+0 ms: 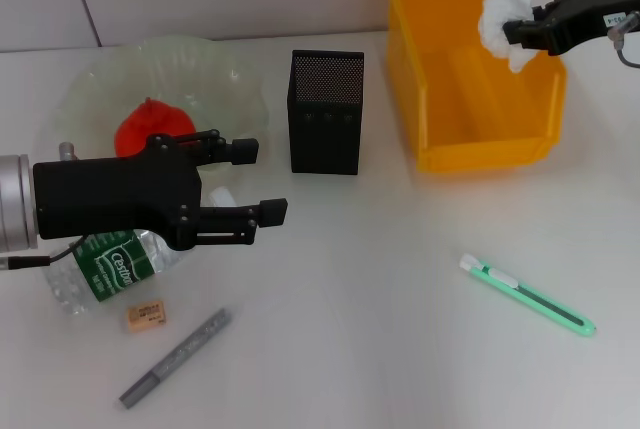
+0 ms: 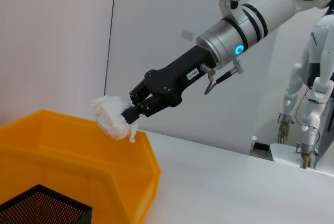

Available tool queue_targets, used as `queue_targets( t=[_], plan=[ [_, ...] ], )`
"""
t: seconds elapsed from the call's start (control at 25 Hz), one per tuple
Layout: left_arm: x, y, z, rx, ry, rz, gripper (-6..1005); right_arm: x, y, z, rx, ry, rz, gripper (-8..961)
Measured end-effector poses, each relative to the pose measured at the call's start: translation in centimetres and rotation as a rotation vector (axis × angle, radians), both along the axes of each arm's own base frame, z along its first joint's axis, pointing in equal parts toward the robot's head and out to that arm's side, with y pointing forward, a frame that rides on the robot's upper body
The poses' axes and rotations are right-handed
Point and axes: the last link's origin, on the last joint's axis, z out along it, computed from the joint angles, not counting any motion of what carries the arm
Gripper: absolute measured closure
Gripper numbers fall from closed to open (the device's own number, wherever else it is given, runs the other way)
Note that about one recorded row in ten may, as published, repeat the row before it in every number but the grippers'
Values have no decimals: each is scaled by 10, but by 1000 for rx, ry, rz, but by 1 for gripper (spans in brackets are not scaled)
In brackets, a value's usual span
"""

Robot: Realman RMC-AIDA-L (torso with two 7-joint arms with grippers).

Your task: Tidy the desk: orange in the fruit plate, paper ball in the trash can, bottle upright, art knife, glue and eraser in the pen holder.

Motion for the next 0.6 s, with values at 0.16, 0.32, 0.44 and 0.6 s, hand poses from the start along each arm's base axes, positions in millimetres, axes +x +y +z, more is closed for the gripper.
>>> queue_targets(
  t=[0.16,0.32,0.44,0.6],
  plan=[
    [0,0,0,0,1,0,185,0,1,-1,4,-5,6,688],
    [0,0,0,-1,2,-1,185,-1,1,-2,-1,-12,15,680],
    [0,0,0,-1,3,0,185,0,0,-4,-1,-12,18,675],
    [0,0,-1,-3,3,1,185,0,0,-5,1,-16,22,667]
  ],
)
